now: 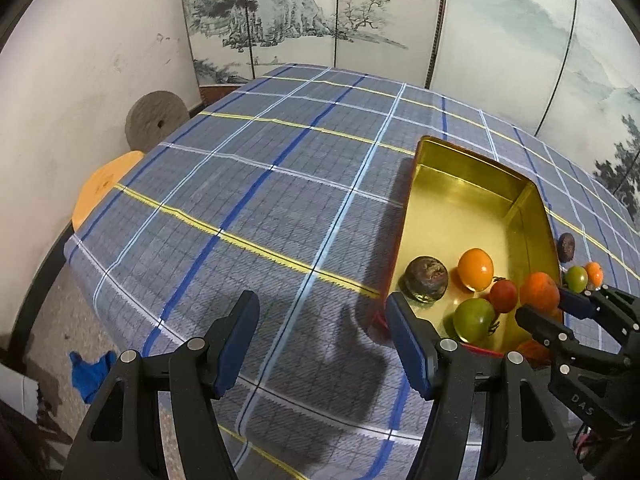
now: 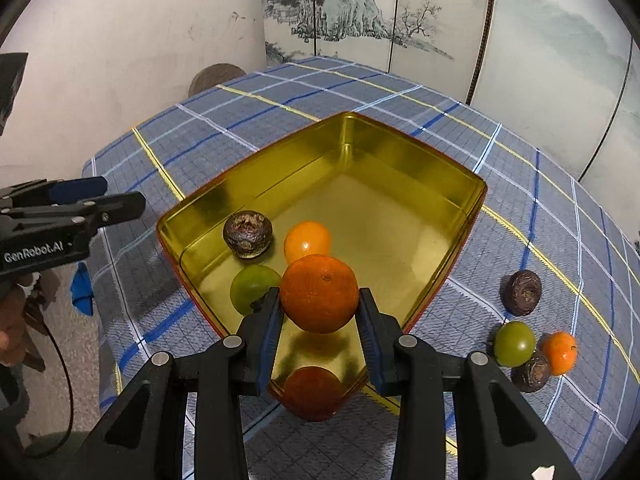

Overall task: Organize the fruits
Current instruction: 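Carry the orange with the right tool into the tin and release it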

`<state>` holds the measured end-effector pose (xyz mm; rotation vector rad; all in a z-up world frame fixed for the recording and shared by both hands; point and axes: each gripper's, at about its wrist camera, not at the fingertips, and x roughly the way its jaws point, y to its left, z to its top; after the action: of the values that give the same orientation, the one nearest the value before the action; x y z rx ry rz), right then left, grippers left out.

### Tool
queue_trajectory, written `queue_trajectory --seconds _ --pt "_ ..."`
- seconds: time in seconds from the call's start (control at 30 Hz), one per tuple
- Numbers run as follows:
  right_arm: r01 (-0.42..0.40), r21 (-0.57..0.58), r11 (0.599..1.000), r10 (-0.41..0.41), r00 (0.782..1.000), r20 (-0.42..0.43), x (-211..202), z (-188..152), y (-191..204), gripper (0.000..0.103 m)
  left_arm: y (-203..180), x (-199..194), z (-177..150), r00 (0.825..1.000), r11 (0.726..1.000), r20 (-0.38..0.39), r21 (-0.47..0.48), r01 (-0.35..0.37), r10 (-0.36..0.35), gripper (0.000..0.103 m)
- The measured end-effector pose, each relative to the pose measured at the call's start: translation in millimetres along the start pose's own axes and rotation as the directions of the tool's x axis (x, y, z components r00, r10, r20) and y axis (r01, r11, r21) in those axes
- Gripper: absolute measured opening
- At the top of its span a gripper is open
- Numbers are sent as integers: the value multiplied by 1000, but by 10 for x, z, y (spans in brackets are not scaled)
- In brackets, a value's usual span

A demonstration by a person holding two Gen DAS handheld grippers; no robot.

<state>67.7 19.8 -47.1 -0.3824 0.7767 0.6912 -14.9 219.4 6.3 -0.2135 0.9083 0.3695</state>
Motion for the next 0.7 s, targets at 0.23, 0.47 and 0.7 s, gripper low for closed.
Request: queue_trajectory --seconds 0.23,0.47,0.7 --pt "7 1 1000 -7 1000 -21 95 -10 3 34 36 -2 -5 1000 1000 2 -6 -1 1 66" --pt "10 3 1000 -10 999 -37 139 -22 -2 35 -10 -29 -20 1000 1000 4 12 14 -14 66" --pt "16 5 1000 -16 999 -38 164 -37 9 35 -97 -53 -18 1000 999 2 35 29 -29 66"
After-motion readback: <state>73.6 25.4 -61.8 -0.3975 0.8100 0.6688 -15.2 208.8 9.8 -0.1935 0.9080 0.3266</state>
